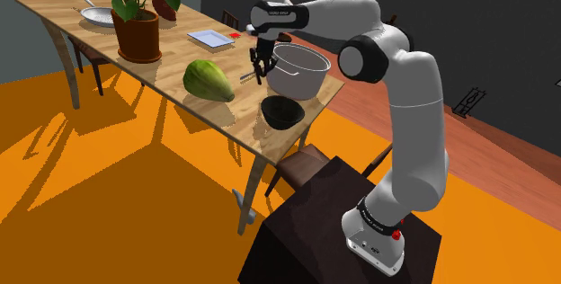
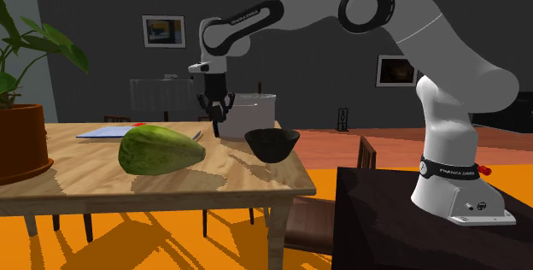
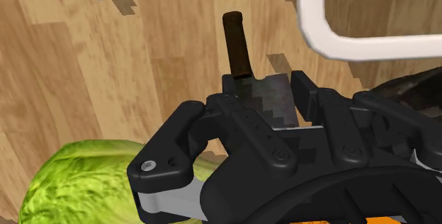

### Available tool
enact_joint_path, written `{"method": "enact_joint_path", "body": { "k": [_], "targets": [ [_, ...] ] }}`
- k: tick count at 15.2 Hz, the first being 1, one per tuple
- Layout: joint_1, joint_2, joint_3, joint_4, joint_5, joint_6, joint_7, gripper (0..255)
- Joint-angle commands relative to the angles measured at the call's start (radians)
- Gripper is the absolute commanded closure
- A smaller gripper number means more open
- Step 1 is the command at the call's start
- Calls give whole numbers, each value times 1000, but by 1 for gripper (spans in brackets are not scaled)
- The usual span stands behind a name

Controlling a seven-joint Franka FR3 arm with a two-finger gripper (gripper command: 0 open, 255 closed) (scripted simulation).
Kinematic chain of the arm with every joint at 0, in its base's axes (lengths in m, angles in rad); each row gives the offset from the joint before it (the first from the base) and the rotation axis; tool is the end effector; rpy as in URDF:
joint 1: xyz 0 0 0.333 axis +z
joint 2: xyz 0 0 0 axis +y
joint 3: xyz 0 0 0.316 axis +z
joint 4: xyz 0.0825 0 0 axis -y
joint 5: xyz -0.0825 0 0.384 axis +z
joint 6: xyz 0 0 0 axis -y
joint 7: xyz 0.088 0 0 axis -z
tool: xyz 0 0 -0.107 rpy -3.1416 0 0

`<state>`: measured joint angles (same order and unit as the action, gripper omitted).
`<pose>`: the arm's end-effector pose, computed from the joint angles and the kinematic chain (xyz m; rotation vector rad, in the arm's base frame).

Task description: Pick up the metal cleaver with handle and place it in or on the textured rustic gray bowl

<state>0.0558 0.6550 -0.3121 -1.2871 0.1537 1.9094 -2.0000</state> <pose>0.7195 -0.1221 0.3763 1.9993 2.4014 -0.0632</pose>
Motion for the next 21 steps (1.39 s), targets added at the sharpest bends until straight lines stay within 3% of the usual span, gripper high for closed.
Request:
{"method": "enact_joint_path", "body": {
  "k": [1,7,13,21],
  "targets": [
    [-3,-2,-1,28,-1,-29,1,255],
    [-7,-12,-4,84,-5,-95,3,255],
    [91,-308,-30,-366,-76,65,39,255],
    [163,-643,-31,-787,-198,167,144,255]
  ]
}}
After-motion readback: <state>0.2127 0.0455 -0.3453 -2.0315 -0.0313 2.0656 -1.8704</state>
